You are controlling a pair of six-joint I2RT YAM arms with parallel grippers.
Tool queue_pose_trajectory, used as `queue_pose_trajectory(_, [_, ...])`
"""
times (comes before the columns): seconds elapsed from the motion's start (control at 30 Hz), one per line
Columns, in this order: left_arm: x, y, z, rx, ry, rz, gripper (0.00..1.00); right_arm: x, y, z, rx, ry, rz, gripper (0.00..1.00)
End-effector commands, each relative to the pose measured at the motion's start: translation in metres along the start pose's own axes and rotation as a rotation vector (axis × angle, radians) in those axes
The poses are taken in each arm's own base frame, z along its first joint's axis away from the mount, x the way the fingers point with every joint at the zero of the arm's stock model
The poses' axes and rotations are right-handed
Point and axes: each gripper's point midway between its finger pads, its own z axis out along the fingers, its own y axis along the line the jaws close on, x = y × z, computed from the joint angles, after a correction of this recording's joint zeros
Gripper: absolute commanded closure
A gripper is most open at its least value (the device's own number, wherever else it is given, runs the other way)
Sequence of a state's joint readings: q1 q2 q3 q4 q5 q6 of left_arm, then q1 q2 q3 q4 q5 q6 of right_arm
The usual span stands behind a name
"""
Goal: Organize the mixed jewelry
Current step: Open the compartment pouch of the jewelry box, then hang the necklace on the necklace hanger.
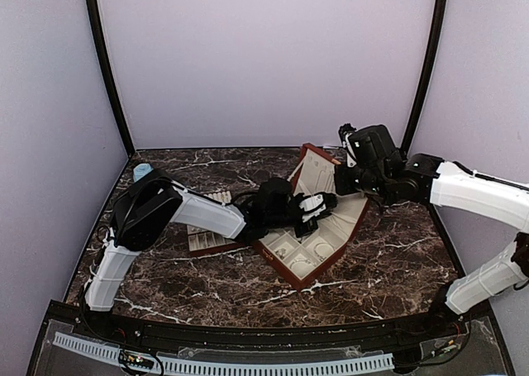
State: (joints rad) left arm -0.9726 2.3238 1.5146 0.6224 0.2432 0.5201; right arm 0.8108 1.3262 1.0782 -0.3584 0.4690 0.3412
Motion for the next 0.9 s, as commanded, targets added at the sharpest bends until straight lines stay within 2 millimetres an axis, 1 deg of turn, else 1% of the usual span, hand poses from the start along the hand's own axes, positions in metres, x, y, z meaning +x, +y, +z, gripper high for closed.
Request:
queue_pose_trajectory(0.0, [-0.034, 0.000, -0.010, 0.005, -0.069, -0.022, 1.00, -0.005, -0.008, -0.003, 0.048, 0.043, 0.032, 1.00])
queue_pose_trajectory(0.23, [-0.034, 0.002, -0.010, -0.006, -0.071, -0.035, 1.00, 0.003, -0.016, -0.002, 0.108, 0.116, 0.004, 1.00])
queue_pose_trajectory(0.37, [-0.037, 0.001, -0.010, -0.002, -0.085, -0.048, 1.00, 0.008, -0.030, -0.003, 0.188, 0.137, -0.014, 1.00])
queue_pose_trajectory(0.47, [-0.039, 0.001, -0.011, 0.002, -0.096, -0.053, 1.00, 0.007, -0.034, -0.005, 0.213, 0.136, -0.022, 1.00])
queue_pose_trajectory(0.67, [-0.043, -0.002, -0.011, 0.020, -0.111, -0.059, 1.00, 0.004, -0.042, -0.002, 0.279, 0.135, -0.051, 1.00])
queue_pose_trajectory(0.87, [-0.047, -0.003, -0.012, 0.031, -0.130, -0.070, 1.00, -0.002, -0.044, 0.003, 0.315, 0.112, -0.051, 1.00])
